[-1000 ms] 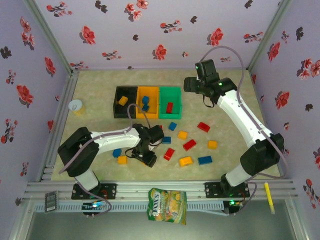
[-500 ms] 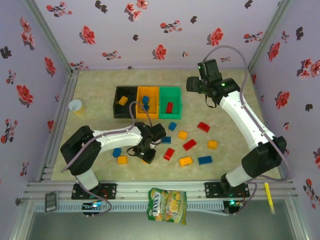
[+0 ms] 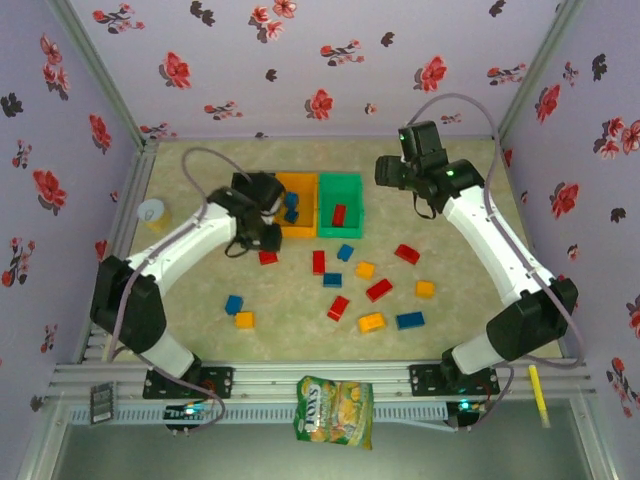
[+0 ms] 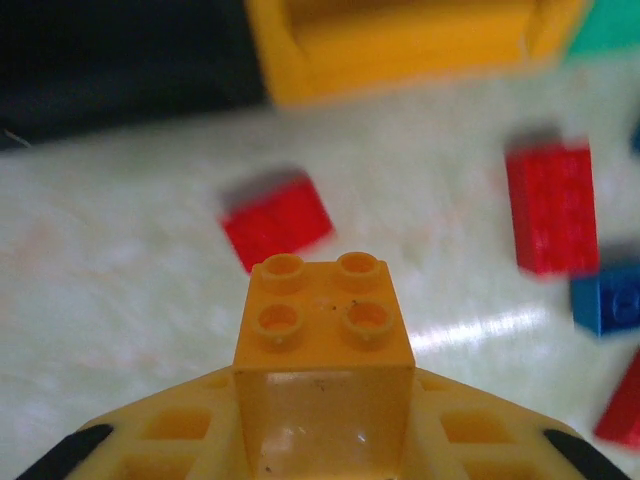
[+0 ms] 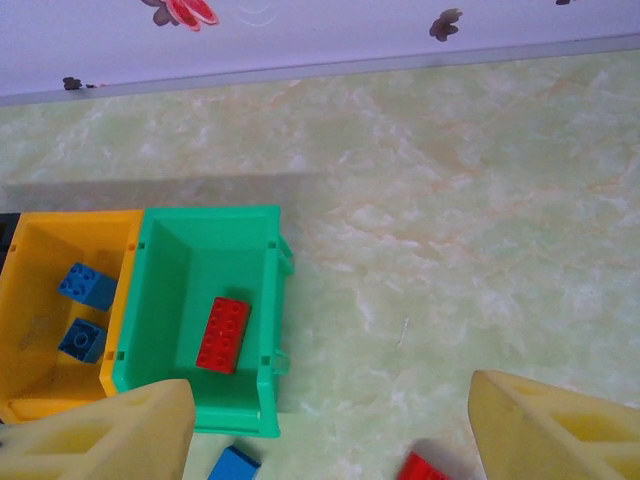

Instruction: Sort the legos into containers by color

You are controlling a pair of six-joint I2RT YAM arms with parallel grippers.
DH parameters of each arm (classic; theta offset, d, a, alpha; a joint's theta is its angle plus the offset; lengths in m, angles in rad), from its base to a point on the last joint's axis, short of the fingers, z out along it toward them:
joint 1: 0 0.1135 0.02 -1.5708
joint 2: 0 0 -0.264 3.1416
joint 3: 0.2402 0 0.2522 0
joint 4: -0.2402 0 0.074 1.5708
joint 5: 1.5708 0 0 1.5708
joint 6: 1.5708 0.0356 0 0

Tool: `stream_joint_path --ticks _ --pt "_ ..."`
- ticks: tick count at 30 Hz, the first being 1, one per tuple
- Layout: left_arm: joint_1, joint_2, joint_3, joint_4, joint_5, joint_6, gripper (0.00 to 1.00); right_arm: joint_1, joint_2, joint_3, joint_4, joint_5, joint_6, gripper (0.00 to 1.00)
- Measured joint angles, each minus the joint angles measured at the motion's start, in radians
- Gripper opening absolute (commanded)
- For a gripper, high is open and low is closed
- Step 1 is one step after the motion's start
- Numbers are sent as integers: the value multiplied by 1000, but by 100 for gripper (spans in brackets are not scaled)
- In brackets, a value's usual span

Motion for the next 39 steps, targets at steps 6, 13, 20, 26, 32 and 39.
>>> stream_joint_path --ticks 6,13,20,26,32,39 --pt "152 169 257 -15 -47 68 28 0 -29 -52 1 -25 1 72" --pt "216 416 512 -31 -55 109 28 0 -68 -124 1 -42 8 72" --pt "239 565 662 -45 -42 116 28 0 -98 -142 1 -45 11 72" --pt "245 582 686 -57 -20 120 32 0 -110 -142 1 -45 11 72" --pt "245 582 688 -65 3 132 44 0 -110 -142 1 -45 11 72" --pt "245 582 688 -68 12 142 51 0 -110 -142 1 -45 11 72"
